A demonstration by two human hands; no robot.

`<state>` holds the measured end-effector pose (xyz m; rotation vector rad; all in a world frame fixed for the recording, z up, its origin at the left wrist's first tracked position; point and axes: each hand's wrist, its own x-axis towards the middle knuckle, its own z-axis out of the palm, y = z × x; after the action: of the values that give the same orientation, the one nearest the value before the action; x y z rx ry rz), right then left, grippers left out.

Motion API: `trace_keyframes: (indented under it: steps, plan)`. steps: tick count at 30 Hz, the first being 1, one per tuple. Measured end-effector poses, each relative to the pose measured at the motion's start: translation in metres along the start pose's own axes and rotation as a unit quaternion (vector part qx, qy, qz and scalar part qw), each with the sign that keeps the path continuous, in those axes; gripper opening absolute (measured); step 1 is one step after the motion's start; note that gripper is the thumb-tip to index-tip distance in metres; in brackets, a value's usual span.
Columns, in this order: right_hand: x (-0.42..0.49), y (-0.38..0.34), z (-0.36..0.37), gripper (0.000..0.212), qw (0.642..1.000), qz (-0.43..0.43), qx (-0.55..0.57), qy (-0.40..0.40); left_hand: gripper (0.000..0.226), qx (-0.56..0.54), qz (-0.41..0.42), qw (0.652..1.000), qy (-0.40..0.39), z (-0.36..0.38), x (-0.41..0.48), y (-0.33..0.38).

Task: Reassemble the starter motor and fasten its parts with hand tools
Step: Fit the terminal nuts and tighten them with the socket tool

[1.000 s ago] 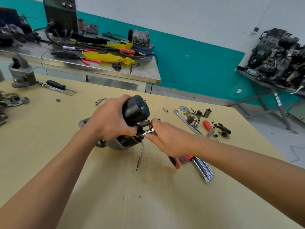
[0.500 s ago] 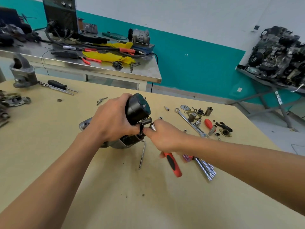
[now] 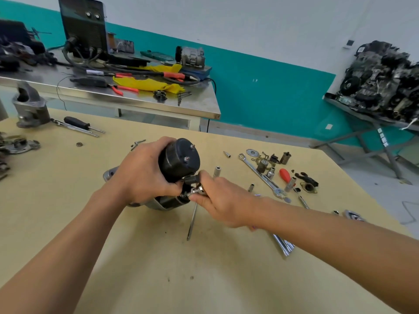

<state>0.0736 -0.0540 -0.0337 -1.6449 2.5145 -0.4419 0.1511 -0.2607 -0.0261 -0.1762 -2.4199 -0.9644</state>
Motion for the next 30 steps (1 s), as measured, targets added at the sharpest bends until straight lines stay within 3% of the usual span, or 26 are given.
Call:
trace_keyframes:
  steps: [12,15,18,20,22,23,25,27,30]
  plan:
    - [-0.001,-0.021,0.019,0.029,0.970,0.163,0.146,0.102,0.085,0.040,-0.008,0.999,0.008,0.003,0.005,0.004]
    - [0.002,-0.018,0.010,0.031,0.972,0.177,0.134,0.081,0.081,0.027,-0.039,0.999,-0.012,0.003,0.014,0.004]
    - [0.000,-0.009,-0.004,0.032,0.967,0.175,0.139,0.123,0.074,0.020,-0.083,0.995,-0.043,0.003,0.029,0.001]
    - [-0.002,0.001,-0.014,0.036,0.915,0.237,0.260,0.199,0.063,0.022,-0.108,0.992,-0.063,0.003,0.041,-0.003]
    - [-0.005,0.011,-0.020,0.034,0.812,0.316,0.420,0.255,0.047,0.038,-0.135,0.987,-0.082,0.004,0.056,-0.007]
    - [-0.007,0.016,-0.019,0.034,0.777,0.349,0.453,0.264,0.042,0.051,-0.151,0.983,-0.089,0.006,0.065,-0.010]
    - [-0.011,0.020,-0.011,0.038,0.756,0.391,0.461,0.251,0.037,0.081,-0.192,0.973,-0.098,0.010,0.081,-0.015]
    - [-0.012,0.019,0.003,0.044,0.778,0.396,0.434,0.222,0.039,0.091,-0.243,0.959,-0.117,0.015,0.091,-0.022]
    - [-0.005,0.020,0.019,0.054,0.865,0.372,0.279,0.188,0.044,0.067,-0.307,0.939,-0.140,0.018,0.098,-0.030]
